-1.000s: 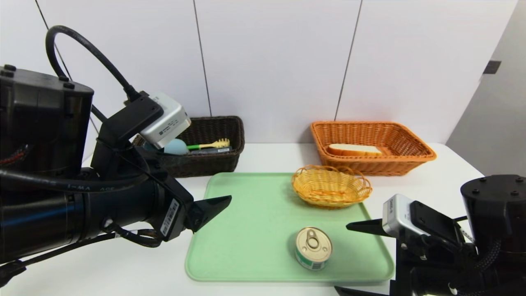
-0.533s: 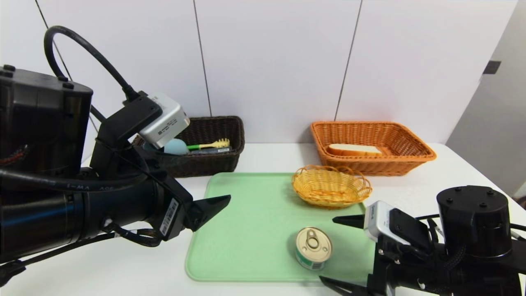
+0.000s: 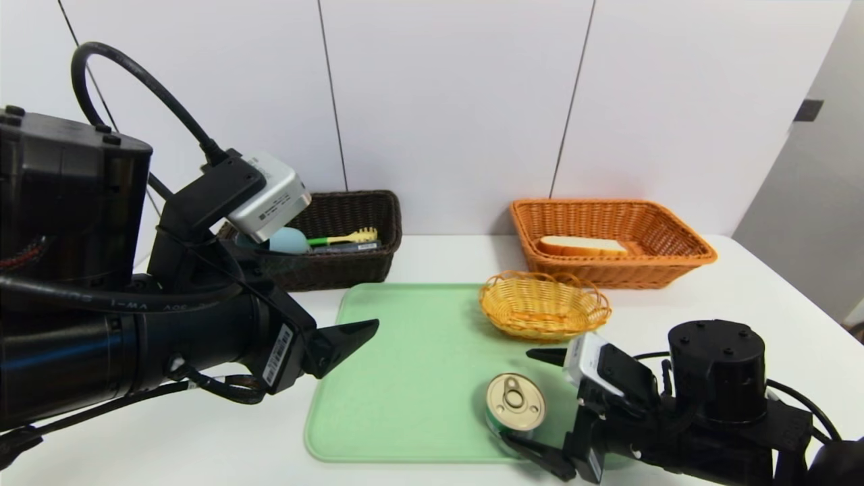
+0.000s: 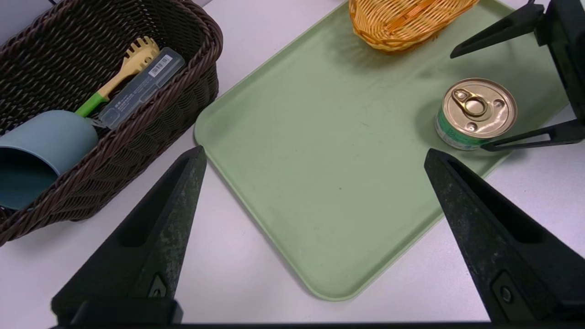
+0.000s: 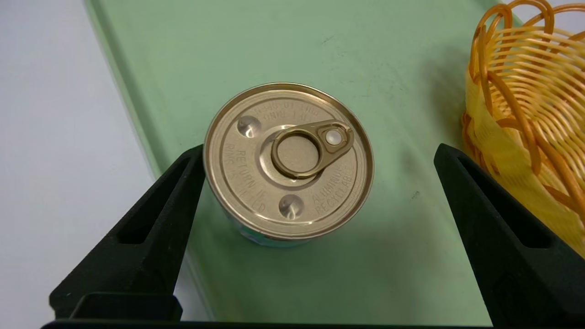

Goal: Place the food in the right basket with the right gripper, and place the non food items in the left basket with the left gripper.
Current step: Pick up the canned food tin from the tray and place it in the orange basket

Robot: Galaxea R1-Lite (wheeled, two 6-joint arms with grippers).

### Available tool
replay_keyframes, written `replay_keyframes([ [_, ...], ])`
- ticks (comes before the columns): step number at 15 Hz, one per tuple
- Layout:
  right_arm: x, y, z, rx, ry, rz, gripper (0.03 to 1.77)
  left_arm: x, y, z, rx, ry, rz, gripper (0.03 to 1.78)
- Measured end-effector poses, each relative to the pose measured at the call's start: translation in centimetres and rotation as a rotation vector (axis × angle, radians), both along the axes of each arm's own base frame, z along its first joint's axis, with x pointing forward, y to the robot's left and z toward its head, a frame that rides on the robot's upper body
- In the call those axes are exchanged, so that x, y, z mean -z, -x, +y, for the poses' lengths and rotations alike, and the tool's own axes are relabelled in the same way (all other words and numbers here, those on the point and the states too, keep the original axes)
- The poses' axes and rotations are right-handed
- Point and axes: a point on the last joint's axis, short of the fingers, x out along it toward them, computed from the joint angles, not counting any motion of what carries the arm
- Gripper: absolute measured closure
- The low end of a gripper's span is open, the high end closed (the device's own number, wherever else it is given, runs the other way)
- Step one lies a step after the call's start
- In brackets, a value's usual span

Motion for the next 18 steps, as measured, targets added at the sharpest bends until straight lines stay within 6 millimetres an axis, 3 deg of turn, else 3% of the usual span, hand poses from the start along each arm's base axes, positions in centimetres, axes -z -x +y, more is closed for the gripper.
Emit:
replay_keyframes([
  [10,1.4,-0.4,0.3,0.019,-0.008,0.071,0.10,0.1,-0.1,0.0,-0.002,-0.001,0.004,0.12],
  [11,1.4,-0.4,0.3,0.018,-0.006,0.072,0.19,0.1,-0.1,0.0,-0.002,-0.002,0.004,0.12],
  [14,1.5,-0.4,0.3,0.017,-0.002,0.076,0.68,0.1,-0.1,0.0,-0.002,-0.003,0.006,0.12],
  [15,1.5,-0.5,0.3,0.018,-0.003,0.075,0.76,0.1,-0.1,0.0,-0.002,-0.003,0.005,0.12],
  [18,1.4,-0.5,0.3,0.016,-0.005,0.072,0.81,0.2,-0.1,0.0,-0.002,-0.004,0.007,0.12],
])
